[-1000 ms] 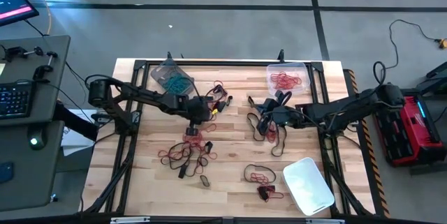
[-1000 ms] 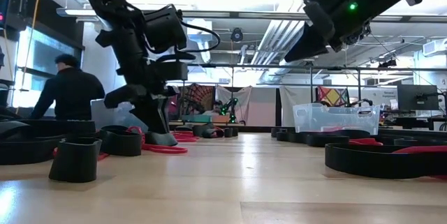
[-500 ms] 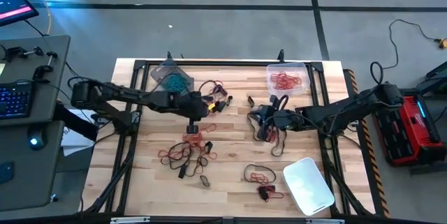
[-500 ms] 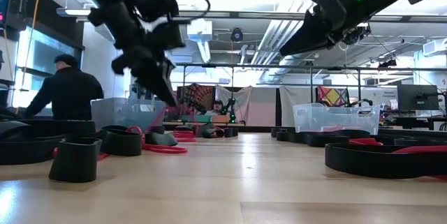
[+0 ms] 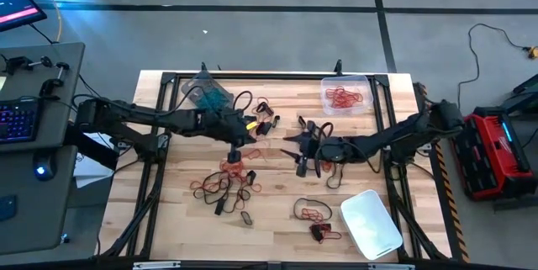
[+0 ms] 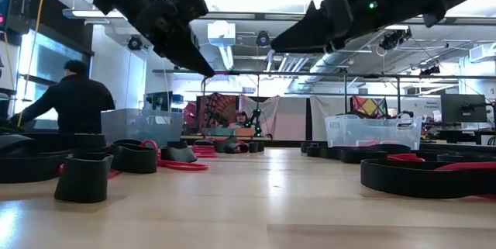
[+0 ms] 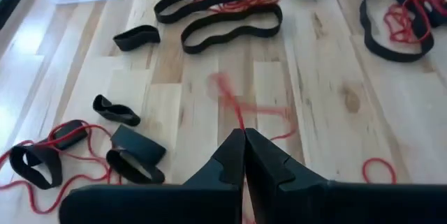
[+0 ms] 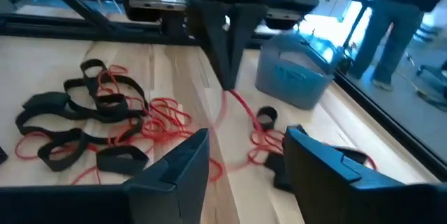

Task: Sort rubber bands into baskets
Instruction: Put the red rubber band into the transparent bin

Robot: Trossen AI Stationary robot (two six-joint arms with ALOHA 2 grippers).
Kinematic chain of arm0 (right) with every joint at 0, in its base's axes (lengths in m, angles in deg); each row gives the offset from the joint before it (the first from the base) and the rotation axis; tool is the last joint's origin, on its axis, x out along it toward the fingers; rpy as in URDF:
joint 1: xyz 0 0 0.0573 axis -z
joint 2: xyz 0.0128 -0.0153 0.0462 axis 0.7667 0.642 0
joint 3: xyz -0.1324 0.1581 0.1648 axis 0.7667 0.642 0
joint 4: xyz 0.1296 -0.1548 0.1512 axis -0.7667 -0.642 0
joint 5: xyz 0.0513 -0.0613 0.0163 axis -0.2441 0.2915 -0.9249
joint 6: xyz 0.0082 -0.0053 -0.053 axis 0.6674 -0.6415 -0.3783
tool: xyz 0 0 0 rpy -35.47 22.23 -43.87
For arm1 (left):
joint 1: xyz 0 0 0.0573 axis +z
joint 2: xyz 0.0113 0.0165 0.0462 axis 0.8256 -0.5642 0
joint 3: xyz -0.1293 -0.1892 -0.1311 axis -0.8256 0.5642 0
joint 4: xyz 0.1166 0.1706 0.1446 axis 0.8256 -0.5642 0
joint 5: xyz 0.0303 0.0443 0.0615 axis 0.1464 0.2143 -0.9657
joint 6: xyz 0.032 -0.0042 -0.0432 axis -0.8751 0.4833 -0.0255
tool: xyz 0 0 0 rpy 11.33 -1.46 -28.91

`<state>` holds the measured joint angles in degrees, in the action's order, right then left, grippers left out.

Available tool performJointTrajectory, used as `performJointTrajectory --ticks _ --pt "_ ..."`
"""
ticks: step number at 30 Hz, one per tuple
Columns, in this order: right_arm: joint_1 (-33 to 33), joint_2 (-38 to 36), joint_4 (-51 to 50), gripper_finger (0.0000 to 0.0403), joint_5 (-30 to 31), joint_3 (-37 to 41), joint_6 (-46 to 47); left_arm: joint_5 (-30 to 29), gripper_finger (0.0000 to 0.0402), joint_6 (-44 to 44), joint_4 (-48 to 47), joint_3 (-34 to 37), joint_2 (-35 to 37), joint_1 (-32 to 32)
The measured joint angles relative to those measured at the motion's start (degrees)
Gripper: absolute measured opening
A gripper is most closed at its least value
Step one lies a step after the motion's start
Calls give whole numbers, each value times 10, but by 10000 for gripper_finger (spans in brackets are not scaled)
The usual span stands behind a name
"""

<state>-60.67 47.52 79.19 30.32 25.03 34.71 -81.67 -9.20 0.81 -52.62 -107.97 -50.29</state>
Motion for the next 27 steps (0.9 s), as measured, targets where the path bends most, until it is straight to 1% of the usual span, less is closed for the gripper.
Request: performJointTrajectory --ticks 2,8,12,16,22,25,27 --pt "0 17 19 164 -1 -3 -11 0 0 8 8 0 0 -4" --pt "1 61 21 144 8 -43 -49 0 0 28 56 0 0 -11" --pt "4 84 18 138 9 -77 -51 2 0 40 69 0 1 -11" --pt "12 93 -27 138 17 -109 -39 2 0 44 79 0 1 -18" --pt "24 93 -105 135 14 -144 -32 3 0 40 97 0 1 -29" --pt "27 93 -139 117 13 -158 -29 3 0 40 100 0 1 -29" --pt "27 93 -158 91 14 -167 -27 3 0 40 101 0 1 -30"
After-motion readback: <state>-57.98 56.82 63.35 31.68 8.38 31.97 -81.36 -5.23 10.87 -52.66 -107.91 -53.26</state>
